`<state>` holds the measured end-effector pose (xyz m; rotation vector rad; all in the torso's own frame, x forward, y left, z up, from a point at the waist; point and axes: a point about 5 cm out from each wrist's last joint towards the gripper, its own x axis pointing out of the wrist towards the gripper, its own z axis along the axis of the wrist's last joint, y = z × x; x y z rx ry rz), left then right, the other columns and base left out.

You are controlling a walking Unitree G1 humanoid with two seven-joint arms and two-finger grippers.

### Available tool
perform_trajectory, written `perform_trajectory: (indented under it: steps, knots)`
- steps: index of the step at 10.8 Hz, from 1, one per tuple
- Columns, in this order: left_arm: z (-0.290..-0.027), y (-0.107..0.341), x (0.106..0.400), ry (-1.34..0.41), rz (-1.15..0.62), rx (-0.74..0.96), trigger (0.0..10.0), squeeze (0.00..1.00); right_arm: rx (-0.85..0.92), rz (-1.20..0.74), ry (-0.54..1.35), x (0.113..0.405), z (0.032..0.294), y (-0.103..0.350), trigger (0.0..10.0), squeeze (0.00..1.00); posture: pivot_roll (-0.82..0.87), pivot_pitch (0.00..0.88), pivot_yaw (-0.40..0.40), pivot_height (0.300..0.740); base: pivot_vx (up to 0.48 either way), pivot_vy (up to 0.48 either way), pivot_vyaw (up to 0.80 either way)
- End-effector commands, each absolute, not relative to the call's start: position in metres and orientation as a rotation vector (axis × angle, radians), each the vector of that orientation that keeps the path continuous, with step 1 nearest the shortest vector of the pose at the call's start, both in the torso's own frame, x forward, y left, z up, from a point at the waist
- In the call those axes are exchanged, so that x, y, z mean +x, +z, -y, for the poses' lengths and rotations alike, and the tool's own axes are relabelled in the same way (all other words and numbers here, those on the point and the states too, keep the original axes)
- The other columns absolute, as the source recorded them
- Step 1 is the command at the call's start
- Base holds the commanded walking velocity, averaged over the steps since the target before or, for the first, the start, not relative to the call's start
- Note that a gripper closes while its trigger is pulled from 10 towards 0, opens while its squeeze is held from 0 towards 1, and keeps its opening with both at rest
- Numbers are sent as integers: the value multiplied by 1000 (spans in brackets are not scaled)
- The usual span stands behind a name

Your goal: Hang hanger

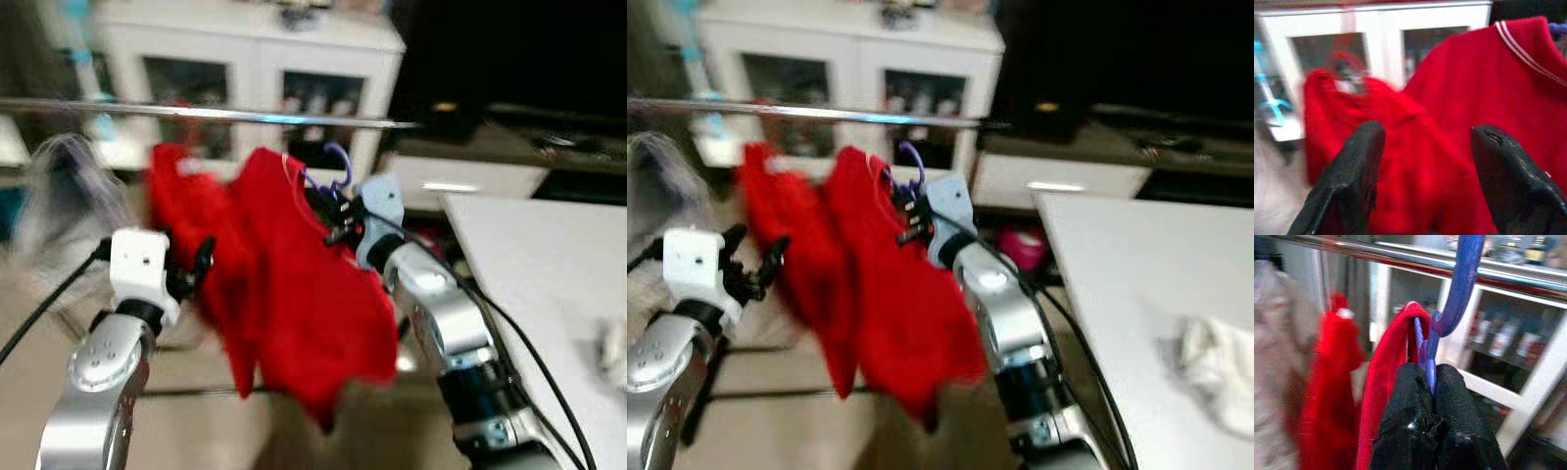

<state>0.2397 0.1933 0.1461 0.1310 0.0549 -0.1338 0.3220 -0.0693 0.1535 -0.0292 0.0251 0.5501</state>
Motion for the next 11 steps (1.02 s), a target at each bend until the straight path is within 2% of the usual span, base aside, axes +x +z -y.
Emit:
perform_trajectory:
  steps: [1,4,6,11]
  knots:
    - [-189,149,239,-157,-40,144,10000,0,-12,3,520,327,76,163,10000,0,111,0,-63,740,442,0,0]
    - [-188,150,239,-181,-45,162,10000,0,6,-8,519,327,74,163,10000,0,114,0,-57,740,440,0,0]
    - [-182,149,239,-242,-60,119,10000,0,-14,5,530,330,71,166,10000,0,116,0,-56,740,0,0,0]
    - [-173,158,227,-487,-69,167,10000,0,-7,-43,492,353,60,172,10000,0,140,0,-31,740,0,0,0]
